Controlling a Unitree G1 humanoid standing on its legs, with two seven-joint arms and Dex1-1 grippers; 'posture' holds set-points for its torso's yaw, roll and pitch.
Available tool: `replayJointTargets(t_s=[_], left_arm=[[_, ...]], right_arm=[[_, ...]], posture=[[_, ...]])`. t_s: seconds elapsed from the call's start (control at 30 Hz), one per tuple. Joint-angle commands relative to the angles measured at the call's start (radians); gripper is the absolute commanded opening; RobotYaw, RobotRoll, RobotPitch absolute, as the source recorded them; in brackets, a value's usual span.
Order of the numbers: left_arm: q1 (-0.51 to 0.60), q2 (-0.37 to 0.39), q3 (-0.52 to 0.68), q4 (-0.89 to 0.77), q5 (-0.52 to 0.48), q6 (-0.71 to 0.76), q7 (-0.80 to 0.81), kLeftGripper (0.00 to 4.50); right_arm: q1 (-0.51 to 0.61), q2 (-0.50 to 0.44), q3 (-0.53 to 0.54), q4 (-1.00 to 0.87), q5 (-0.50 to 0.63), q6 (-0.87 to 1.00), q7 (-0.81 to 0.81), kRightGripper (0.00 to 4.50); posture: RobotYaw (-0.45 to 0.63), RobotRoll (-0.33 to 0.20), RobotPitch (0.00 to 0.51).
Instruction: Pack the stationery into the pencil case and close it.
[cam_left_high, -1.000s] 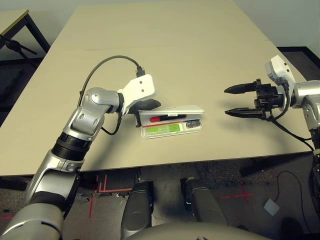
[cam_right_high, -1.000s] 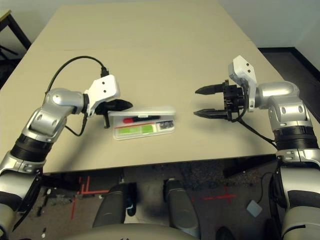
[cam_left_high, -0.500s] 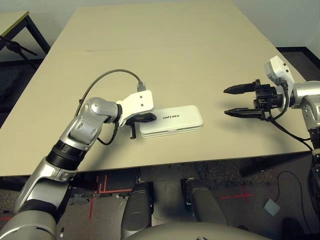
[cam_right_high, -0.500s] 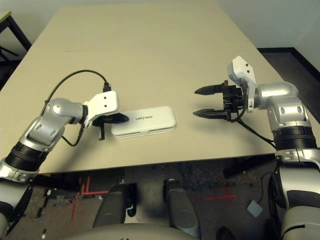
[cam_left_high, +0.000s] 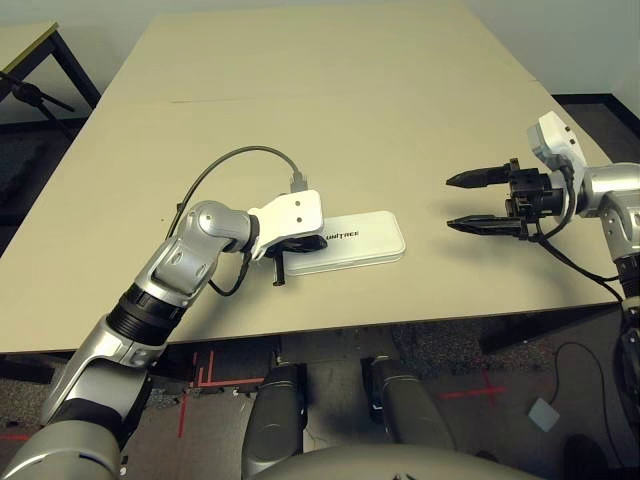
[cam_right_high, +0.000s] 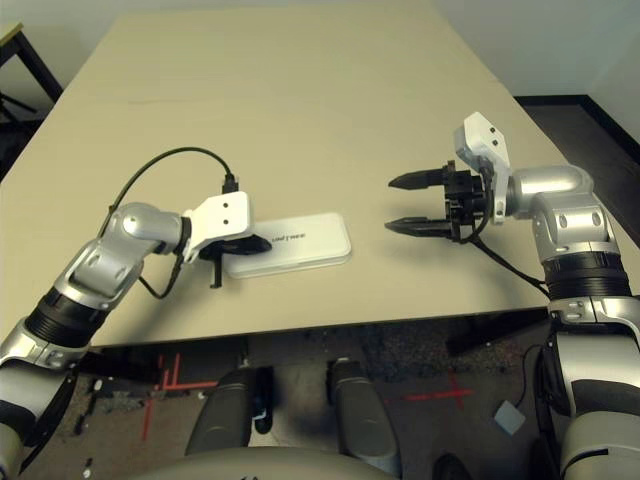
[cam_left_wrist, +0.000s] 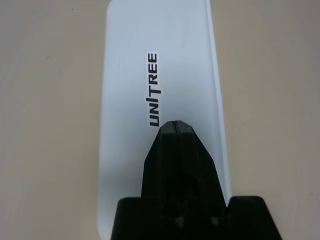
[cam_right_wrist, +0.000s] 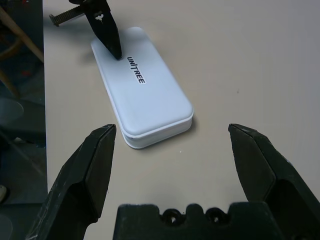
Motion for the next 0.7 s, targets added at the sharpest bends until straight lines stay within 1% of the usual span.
replayJointTargets(t_s=[0.03, 0.27, 0.33, 0.37, 0.5, 0.7], left_arm=[[0.02, -0.012, -0.05, -0.002, 0.024, 0.002, -0.003, 0.05], [0.015, -0.051, -0.107, 0.04, 0.059, -0.028, 0.001, 0.05], [0.011, -0.051, -0.132, 0.103, 0.109, -0.058, 0.025, 0.05], [0.012, -0.052, -0.138, 0.125, 0.119, -0.067, 0.028, 0.05], [0.006, -0.078, -0.114, 0.144, 0.088, -0.053, 0.032, 0.05], [0.019, -0.087, -0.05, 0.115, 0.031, 0.0, 0.023, 0.05]], right_arm=[[0.006, -0.003, -0.011, -0.004, 0.005, -0.005, 0.003, 4.5], [0.035, -0.01, -0.02, -0.041, 0.018, 0.011, -0.006, 4.5], [0.041, -0.012, -0.022, -0.05, 0.021, 0.015, -0.01, 4.5], [0.044, -0.012, -0.023, -0.054, 0.023, 0.017, -0.012, 4.5], [0.052, -0.014, -0.027, -0.064, 0.027, 0.022, -0.018, 4.5], [0.053, -0.003, -0.023, -0.067, 0.031, 0.023, -0.032, 4.5]], posture=[[-0.01, 0.0, 0.121], [-0.04, 0.0, 0.123], [-0.04, 0.0, 0.12], [-0.05, 0.0, 0.119], [-0.04, 0.0, 0.116], [-0.04, 0.0, 0.117]])
